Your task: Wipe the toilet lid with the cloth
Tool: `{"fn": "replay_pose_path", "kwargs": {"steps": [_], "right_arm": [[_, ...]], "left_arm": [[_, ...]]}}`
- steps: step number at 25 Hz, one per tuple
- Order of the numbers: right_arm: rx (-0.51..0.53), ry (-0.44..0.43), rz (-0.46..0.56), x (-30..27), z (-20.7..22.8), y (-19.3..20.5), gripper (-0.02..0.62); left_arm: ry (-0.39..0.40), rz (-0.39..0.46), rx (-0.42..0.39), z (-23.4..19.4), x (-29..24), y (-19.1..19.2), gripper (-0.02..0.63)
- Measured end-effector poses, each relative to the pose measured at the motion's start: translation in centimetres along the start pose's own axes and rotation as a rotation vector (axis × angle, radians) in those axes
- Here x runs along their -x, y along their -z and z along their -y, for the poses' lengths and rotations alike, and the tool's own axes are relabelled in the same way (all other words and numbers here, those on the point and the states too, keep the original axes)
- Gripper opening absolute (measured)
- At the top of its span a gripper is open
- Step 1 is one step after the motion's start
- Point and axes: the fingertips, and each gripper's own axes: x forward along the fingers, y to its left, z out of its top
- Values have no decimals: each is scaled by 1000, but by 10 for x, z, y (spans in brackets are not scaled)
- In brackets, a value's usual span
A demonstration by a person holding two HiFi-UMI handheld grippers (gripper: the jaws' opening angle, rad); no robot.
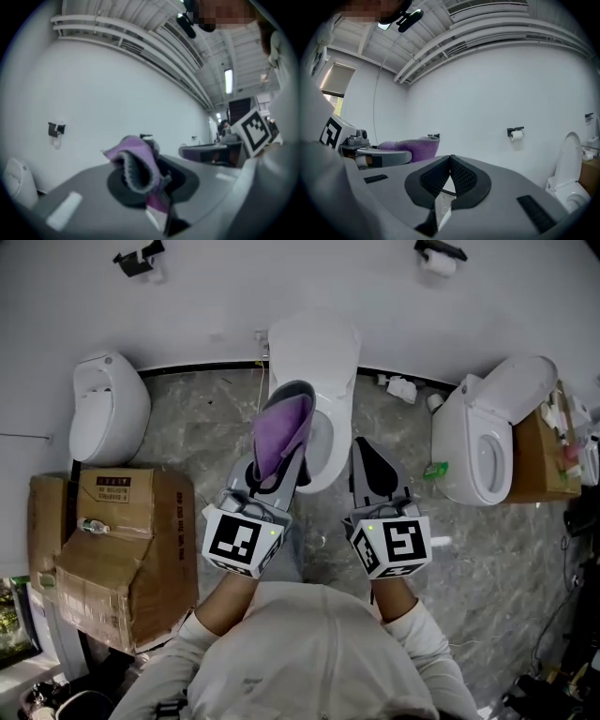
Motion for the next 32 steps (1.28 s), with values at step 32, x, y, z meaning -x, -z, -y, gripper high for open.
{"fn": "replay_pose_path", "kwargs": {"steps": [32], "right_arm": [[48, 63, -117, -231, 129, 86, 12]], "left_arm": [[-11, -46, 125, -156, -232, 112, 48]]}}
